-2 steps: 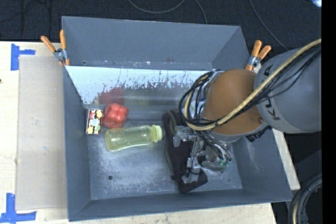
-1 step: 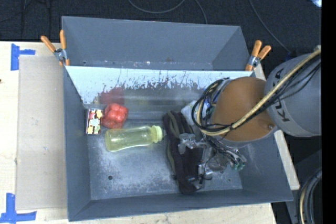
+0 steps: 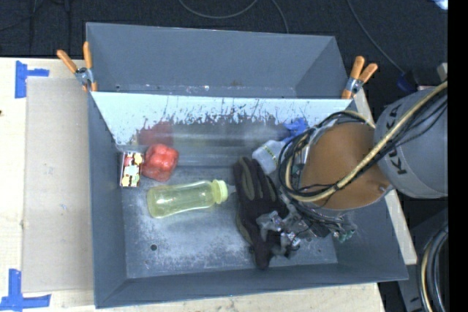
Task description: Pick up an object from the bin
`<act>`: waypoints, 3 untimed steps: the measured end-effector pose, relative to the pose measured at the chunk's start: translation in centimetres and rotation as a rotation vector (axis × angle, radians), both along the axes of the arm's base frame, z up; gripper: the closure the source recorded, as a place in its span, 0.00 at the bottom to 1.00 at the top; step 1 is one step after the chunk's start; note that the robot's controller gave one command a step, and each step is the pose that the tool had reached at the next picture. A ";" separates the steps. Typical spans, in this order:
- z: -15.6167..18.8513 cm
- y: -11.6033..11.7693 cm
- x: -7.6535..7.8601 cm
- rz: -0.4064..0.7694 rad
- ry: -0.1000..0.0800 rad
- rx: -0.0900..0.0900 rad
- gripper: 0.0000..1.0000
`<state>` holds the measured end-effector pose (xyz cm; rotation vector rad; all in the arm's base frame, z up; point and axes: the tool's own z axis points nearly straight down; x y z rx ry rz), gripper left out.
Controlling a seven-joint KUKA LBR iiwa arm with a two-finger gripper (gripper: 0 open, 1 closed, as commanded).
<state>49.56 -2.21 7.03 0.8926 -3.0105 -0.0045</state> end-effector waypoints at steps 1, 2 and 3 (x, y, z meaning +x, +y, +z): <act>0.0 0.0 0.0 -0.001 0.000 0.000 1.00; 5.2 -0.1 -1.0 -0.007 0.008 0.002 1.00; 7.2 -0.5 0.0 -0.011 -0.006 0.000 1.00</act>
Offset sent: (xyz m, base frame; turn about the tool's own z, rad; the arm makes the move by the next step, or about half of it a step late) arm -0.0151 -0.0051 0.1144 0.0121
